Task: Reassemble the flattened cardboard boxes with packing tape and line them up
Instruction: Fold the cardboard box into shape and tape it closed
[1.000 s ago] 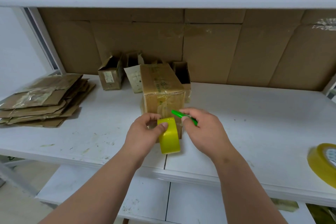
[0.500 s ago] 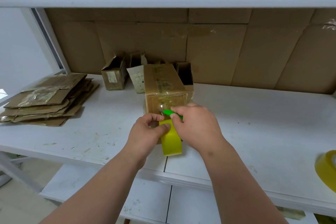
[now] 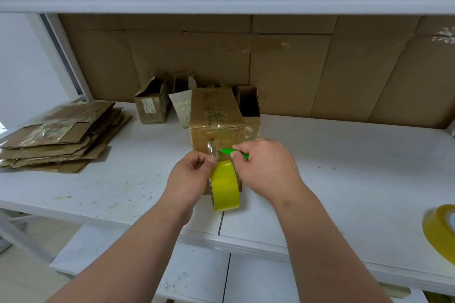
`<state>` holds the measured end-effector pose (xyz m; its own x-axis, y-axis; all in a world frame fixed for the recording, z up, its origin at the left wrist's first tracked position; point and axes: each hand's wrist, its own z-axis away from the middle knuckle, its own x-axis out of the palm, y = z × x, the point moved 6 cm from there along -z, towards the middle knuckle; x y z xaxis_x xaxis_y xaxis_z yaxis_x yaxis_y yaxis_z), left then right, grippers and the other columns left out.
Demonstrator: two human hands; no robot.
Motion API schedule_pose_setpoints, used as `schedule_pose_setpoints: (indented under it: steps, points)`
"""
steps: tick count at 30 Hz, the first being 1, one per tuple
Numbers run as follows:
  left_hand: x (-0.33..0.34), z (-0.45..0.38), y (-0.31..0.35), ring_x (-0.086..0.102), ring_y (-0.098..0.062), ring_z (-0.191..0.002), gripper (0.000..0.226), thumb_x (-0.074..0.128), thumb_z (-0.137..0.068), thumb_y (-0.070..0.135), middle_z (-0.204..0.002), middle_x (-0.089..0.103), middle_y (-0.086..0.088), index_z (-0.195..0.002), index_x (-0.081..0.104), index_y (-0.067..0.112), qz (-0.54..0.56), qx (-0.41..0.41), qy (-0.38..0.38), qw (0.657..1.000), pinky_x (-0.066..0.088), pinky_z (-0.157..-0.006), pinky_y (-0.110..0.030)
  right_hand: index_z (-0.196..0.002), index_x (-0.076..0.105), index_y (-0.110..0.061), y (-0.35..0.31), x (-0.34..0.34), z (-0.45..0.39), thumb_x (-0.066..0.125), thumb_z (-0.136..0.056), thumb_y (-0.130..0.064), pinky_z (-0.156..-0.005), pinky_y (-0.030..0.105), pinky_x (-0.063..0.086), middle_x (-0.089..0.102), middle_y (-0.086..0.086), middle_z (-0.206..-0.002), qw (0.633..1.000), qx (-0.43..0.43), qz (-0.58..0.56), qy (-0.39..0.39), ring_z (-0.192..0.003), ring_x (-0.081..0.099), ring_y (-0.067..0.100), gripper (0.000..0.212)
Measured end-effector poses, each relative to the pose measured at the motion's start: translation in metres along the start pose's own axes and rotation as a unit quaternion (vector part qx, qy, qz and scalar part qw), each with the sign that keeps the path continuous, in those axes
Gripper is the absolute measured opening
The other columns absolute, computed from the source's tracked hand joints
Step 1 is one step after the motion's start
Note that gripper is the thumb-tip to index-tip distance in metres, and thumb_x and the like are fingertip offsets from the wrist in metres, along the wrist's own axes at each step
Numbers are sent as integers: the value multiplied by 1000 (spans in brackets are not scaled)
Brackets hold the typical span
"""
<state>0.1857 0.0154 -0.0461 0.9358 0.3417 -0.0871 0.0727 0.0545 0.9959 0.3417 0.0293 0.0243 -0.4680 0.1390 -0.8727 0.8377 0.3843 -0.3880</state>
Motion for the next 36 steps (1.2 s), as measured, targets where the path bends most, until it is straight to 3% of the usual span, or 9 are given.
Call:
schedule_pose_setpoints:
  steps: [8,14,18,24,27,30,31,33,36]
  points:
    - [1,5,-2,54,-5,-59,24,63,-93,9,-60,61,14,-70,64,16,-46,20,-9,999,43,-55,-16,-114,70,-26,-5,12,-6,46,-97,-38,-84,36,52,65,2,-112,1000,-2,20,-19,-104,60,26,31]
    - [-13,-3,-16,58,-15,-80,26,65,-94,15,-83,72,4,-70,68,22,-8,-5,23,1000,45,-75,-29,-110,72,-26,37,9,1,53,-94,-30,-74,33,53,70,-1,-102,998,62,-27,10,-85,63,22,25]
    - [-8,-7,-12,61,-15,-80,20,68,-93,20,-82,71,7,-73,70,23,-4,-7,8,1000,47,-77,-34,-114,72,-26,65,26,12,57,-93,-26,-63,28,49,69,-5,-91,986,114,-121,21,-67,59,13,26]
    - [-5,-10,-14,59,-14,-75,19,69,-92,22,-80,70,6,-73,71,23,3,-18,0,1000,45,-69,-30,-127,60,-26,99,54,34,57,-94,-26,-86,33,48,61,-5,-85,965,210,-149,55,-83,62,24,33]
    - [-4,-7,-15,56,-10,-68,17,69,-92,20,-75,69,9,-75,70,21,2,-23,3,1000,41,-62,-25,-125,59,-29,110,69,38,49,-94,-32,-94,34,38,67,-5,-107,973,232,0,-3,-96,63,21,32]
    - [-2,-5,-14,58,-8,-67,16,69,-92,18,-75,70,10,-76,71,20,4,-28,2,1000,41,-61,-23,-134,52,-41,114,81,43,47,-93,-38,-106,41,27,41,-9,-146,962,234,117,-73,-132,39,17,42]
    - [-1,-4,-13,58,-9,-68,16,69,-92,18,-76,70,10,-76,71,20,6,-28,1,1000,41,-61,-23,-138,50,-41,113,82,43,49,-94,-39,-110,43,24,32,-9,-153,962,243,104,-67,-138,30,18,44]
    - [0,-4,-13,59,-11,-71,16,69,-91,18,-79,71,8,-76,72,20,11,-29,4,1000,42,-63,-26,-131,58,-36,100,74,42,54,-94,-41,-111,41,29,42,-8,-145,972,236,-4,-6,-132,39,16,38]
    - [1,-3,-11,59,-14,-74,21,71,-90,19,-78,70,9,-70,72,23,30,-17,25,999,43,-66,-30,-94,70,-30,60,69,43,61,-92,-36,-91,36,51,68,-8,-99,921,200,-333,23,-93,63,10,11]
